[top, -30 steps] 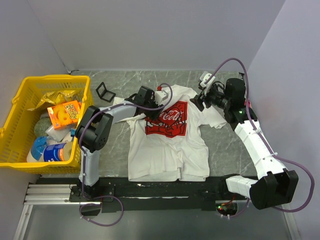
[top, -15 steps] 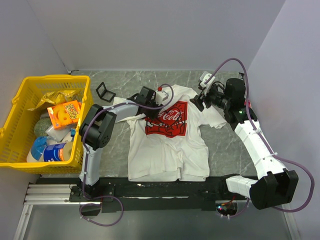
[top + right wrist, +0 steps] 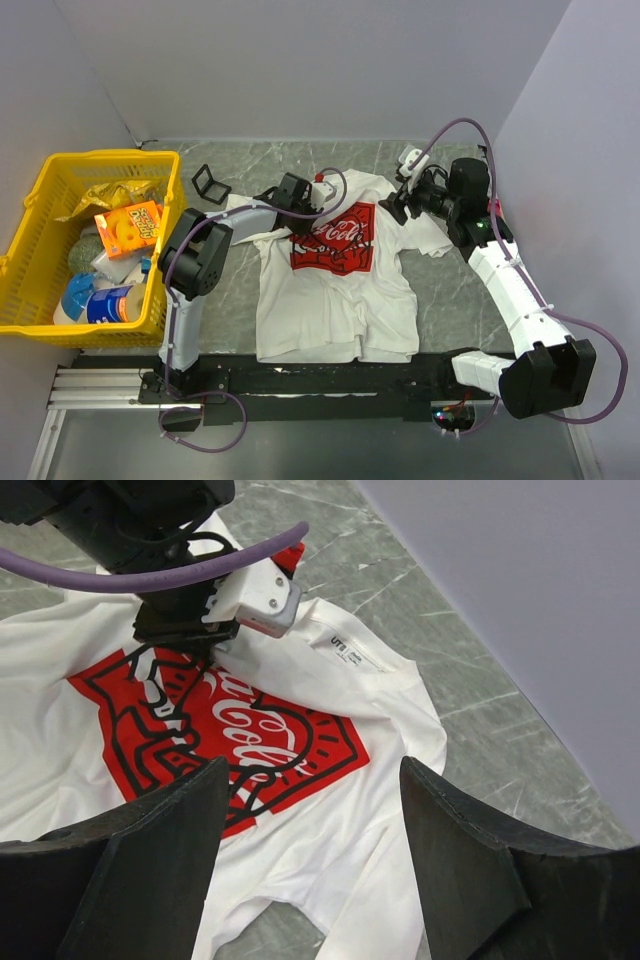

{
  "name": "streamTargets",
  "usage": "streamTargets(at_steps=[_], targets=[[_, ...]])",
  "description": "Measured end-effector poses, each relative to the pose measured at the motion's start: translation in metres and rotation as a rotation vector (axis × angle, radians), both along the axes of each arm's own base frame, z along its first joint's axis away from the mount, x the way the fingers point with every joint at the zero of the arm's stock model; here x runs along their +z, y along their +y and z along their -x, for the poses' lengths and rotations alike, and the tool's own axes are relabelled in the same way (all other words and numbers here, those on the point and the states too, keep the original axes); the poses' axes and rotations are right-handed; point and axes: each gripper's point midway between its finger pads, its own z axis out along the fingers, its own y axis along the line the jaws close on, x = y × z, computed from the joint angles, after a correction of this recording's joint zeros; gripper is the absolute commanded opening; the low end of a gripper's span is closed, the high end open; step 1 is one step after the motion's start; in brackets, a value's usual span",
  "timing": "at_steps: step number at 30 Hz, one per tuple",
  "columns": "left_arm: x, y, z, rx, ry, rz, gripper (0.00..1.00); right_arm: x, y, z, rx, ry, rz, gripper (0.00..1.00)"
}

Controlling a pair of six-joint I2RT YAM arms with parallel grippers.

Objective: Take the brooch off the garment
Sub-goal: Open the brooch on the clothes.

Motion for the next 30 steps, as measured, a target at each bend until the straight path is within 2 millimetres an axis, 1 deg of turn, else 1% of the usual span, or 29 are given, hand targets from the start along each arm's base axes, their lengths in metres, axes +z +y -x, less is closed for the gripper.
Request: streamTargets(at_steps=[6, 10, 12, 17, 19, 21, 25, 30], targets=[[0.001, 0.000, 0.000, -0.001, -0.001, 0.003, 0.31, 0.000, 0.001, 0.001, 0.006, 0.000, -0.002, 0.76], [0.007, -0.003, 0.004, -0.019, 0.006, 0.022, 0.31, -0.001, 0.001, 0.001, 0.009, 0.004, -0.003, 0.76], [0.014, -0.006, 0.008, -0.034, 0.007, 0.041, 0.31, -0.002, 0.002, 0.000, 0.011, 0.007, -0.003, 0.76], [0.041, -0.017, 0.014, -0.086, -0.008, 0.111, 0.31, -0.005, 0.004, 0.000, 0.022, 0.017, -0.005, 0.76], [0.048, -0.020, 0.016, -0.105, -0.008, 0.135, 0.31, -0.007, 0.005, -0.001, 0.027, 0.025, -0.006, 0.77], [0.052, -0.023, 0.020, -0.130, 0.003, 0.158, 0.31, -0.009, 0.006, 0.000, 0.034, 0.032, -0.008, 0.77], [0.053, -0.027, 0.034, -0.192, 0.053, 0.191, 0.30, -0.012, 0.012, 0.005, 0.075, 0.054, -0.020, 0.77], [0.060, -0.033, 0.053, -0.277, 0.105, 0.240, 0.30, -0.020, 0.025, 0.013, 0.153, 0.101, -0.052, 0.77]])
